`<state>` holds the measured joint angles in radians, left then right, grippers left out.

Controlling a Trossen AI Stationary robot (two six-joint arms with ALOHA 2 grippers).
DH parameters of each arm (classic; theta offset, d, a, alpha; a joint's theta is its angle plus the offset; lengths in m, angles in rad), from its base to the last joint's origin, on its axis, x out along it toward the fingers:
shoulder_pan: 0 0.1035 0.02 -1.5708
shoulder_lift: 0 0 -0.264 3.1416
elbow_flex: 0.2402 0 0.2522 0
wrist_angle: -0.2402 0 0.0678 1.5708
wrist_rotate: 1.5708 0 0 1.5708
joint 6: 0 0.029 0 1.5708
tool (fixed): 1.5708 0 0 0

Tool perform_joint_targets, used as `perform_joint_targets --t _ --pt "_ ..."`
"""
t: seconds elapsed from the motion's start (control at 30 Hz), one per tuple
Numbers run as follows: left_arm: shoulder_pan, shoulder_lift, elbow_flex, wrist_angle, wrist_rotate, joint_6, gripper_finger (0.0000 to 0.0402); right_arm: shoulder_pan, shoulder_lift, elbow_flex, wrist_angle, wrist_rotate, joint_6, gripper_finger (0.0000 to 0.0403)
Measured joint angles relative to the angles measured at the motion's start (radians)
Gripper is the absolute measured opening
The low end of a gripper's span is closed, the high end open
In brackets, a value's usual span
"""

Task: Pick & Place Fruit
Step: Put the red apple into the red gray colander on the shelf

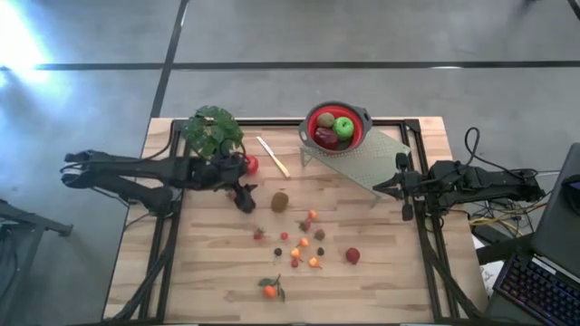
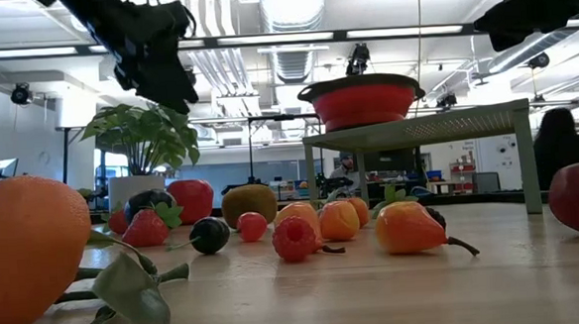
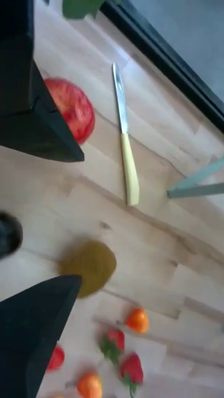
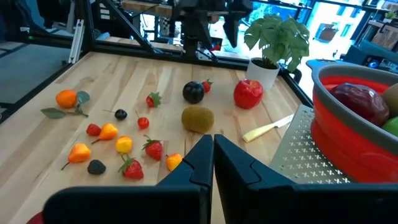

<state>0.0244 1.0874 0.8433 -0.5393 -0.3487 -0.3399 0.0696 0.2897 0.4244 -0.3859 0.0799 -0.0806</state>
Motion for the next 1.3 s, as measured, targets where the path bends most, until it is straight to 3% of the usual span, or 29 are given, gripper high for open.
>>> perform_joint_targets --t 0.3,0.57,0.8,1.3 --pt "0.16 0.092 0.013 -0.032 0.126 0.096 0.0313 0.0 0.0 0.0 0.0 0.0 0.0 0.0008" --pt "0.263 0.182 0.057 -0.091 0.134 0.172 0.0312 0.0 0.0 0.0 0.0 -0.001 0.001 0.0008" --pt "0.28 0.235 0.13 -0.108 0.149 0.307 0.0312 0.0 0.0 0.0 0.0 -0.001 0.001 0.0008" --pt "0.312 0.413 0.325 -0.297 0.146 0.301 0.0338 0.0 0.0 0.0 0.0 -0.001 0.001 0.0008"
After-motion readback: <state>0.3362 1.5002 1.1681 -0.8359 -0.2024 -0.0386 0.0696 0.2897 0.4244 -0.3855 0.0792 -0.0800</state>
